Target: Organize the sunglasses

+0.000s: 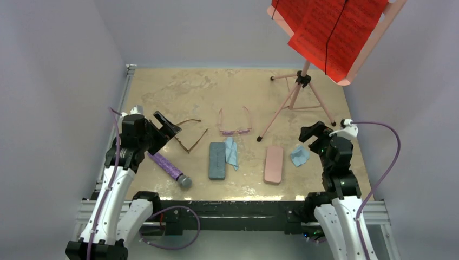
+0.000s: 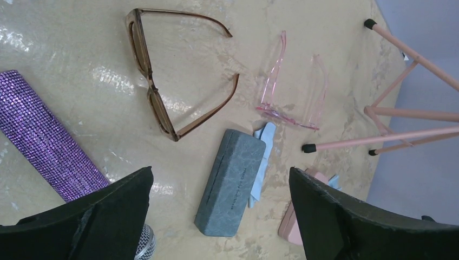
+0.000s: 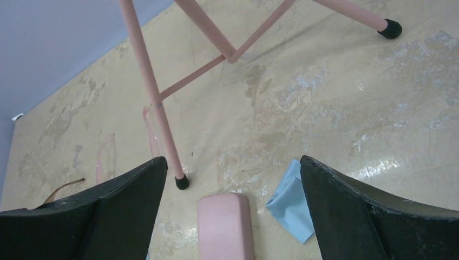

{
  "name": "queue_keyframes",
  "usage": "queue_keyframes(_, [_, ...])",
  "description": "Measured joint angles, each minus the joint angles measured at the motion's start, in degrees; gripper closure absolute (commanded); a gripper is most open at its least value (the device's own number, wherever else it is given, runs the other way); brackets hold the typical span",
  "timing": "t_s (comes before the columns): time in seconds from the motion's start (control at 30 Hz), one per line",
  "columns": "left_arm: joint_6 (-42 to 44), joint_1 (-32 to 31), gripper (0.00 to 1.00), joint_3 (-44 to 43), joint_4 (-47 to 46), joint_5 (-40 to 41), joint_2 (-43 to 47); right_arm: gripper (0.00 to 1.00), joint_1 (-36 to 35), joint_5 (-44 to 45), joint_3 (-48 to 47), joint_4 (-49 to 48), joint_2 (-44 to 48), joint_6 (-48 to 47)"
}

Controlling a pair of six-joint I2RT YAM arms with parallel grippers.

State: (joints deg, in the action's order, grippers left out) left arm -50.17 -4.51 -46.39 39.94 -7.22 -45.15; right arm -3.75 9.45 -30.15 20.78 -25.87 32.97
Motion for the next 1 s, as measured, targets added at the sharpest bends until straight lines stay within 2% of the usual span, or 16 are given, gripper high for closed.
queue_keyframes(0.23, [0.2,-1.9,0.00,2.8,-0.5,-0.9,1.4,0.01,0.0,-0.1,-3.1,4.3,-0.5,-1.2])
queue_keyframes(0.47, [-1.4,-11.2,0.00,7.4,-4.0,-2.5,-2.0,0.02,-2.3,-13.9,-6.2,5.6,-8.2,-0.5])
queue_keyframes(0.6, [-1.8,-13.3,0.00,9.1,-6.8,-3.7,-5.8,0.02,-16.0,-9.4,-6.2,6.3,-14.7,2.1])
queue_keyframes(0.7, [-2.0,-13.7,0.00,11.0,-8.4,-4.7,-6.6,0.02,-23.5,-3.2,-7.1,9.4,-22.4,5.4])
queue_keyframes(0.87, [-2.7,-13.7,0.00,13.1,-10.1,-5.0,-5.9,0.04,-28.8,4.9,-8.9,12.6,-37.2,11.2])
queue_keyframes(1.0, [-2.7,-13.7,0.00,13.8,-10.8,-5.0,-5.3,0.05,-30.3,7.1,-10.4,13.7,-43.8,13.7])
